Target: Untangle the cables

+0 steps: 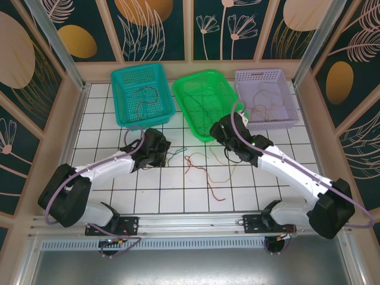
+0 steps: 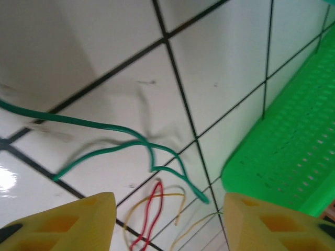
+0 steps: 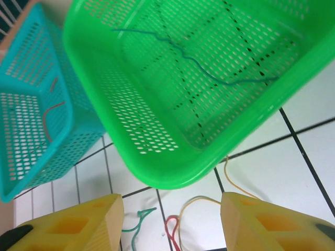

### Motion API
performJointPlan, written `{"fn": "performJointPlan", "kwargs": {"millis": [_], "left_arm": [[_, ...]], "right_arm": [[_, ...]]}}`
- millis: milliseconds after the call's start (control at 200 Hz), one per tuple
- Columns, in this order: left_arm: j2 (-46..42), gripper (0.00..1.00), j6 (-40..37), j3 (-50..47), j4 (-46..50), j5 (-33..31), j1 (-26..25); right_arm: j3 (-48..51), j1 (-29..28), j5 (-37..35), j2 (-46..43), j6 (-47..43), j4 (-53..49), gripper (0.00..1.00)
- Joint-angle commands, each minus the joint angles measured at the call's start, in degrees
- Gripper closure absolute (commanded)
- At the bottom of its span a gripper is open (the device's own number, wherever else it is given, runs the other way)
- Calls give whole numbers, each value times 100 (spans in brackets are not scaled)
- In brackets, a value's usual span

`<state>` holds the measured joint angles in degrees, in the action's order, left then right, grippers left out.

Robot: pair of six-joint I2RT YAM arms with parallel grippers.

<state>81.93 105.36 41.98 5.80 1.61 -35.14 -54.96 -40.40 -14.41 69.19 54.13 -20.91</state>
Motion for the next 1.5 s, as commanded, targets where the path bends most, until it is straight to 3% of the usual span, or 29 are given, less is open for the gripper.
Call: {"fn": "performJointPlan", "kwargs": {"millis": [0, 275, 485, 761, 856, 971, 1116, 1231, 1406, 1496], "left_arm": [[215, 50, 559, 73, -237, -71, 6], [844, 56, 585, 414, -194, 0, -43], [1111, 79, 559, 410, -211, -79, -43], [1121, 78, 372, 421, -42, -135, -47], [1149, 85, 360, 361, -75, -130, -47], [1173, 87, 353, 311, -127, -103, -49], [1040, 99, 255, 343, -7, -168, -47], [813, 100, 128, 334, 155, -178, -82], [326, 100, -674, 592, 742, -316, -186], [42, 100, -1370, 791, 1037, -292, -250]], "right_arm": [[28, -10, -10, -352, -389, 137, 48], [246, 176, 37, -715, -289, -19, 48], [266, 372, 201, -712, -315, -2, 49], [350, 457, 416, -630, -343, 100, 49], [353, 459, 456, -586, -323, 133, 50], [352, 454, 461, -578, -291, 148, 50], [354, 463, 470, -579, -329, 141, 50], [400, 446, 559, -574, -426, 165, 50], [372, 428, 1332, -440, -1467, 467, 49], [223, 429, 2182, -249, -2169, 476, 47]]}}
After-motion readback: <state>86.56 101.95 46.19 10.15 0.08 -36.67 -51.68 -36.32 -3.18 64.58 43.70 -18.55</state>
